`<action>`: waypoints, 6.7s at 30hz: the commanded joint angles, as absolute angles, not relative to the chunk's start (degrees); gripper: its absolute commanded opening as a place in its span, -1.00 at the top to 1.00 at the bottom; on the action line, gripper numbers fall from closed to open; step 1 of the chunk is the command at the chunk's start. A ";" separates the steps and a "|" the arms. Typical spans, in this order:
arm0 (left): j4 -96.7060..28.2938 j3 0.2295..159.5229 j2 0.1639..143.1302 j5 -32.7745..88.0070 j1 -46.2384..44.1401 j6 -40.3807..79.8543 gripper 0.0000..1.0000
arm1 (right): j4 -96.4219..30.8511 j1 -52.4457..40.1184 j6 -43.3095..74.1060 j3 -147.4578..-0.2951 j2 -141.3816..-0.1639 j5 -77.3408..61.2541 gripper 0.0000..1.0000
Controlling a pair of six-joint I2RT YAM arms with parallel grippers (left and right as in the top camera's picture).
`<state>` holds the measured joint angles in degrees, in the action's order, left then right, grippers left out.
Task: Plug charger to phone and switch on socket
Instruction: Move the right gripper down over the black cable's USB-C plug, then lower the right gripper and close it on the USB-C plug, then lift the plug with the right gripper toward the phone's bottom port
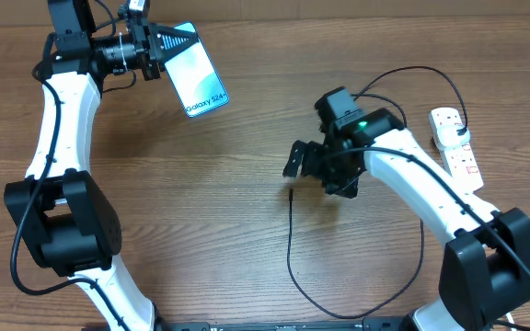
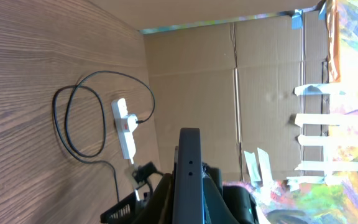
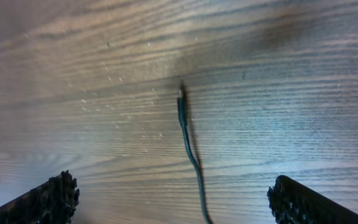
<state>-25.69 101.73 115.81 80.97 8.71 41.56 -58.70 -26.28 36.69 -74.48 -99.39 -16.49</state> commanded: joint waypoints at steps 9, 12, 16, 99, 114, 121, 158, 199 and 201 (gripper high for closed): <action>-25.65 103.02 113.89 81.87 7.44 40.18 0.91 | -57.56 -30.55 35.81 -72.18 -99.15 -11.62 -1.00; -25.65 103.02 113.89 81.62 7.35 40.16 0.92 | -56.86 -30.94 35.94 -71.68 -99.15 -11.57 -1.00; -25.67 103.02 113.89 81.67 7.33 39.75 0.92 | -54.85 -33.06 36.25 -71.18 -100.27 -11.07 -1.00; -25.45 103.02 113.89 81.65 7.35 38.50 0.92 | -50.37 -32.12 40.32 -73.95 -114.91 -14.66 0.39; -25.47 103.02 113.86 82.17 7.35 38.39 0.91 | -52.80 -32.12 38.70 -74.02 -114.91 -12.49 0.49; -25.47 103.02 113.89 84.09 7.35 37.65 0.92 | -52.49 -32.27 38.54 -74.02 -114.91 -9.04 0.49; -25.67 103.02 113.86 83.85 7.35 36.21 0.92 | -51.51 -33.80 43.29 -73.84 -114.91 -4.56 0.61; -25.67 103.02 113.89 83.85 7.35 36.40 0.91 | -51.96 -35.03 44.47 -73.45 -114.91 -5.96 0.59; -25.69 103.02 113.89 83.85 7.35 36.40 0.92 | -51.55 -35.20 43.88 -73.45 -114.91 -5.96 0.61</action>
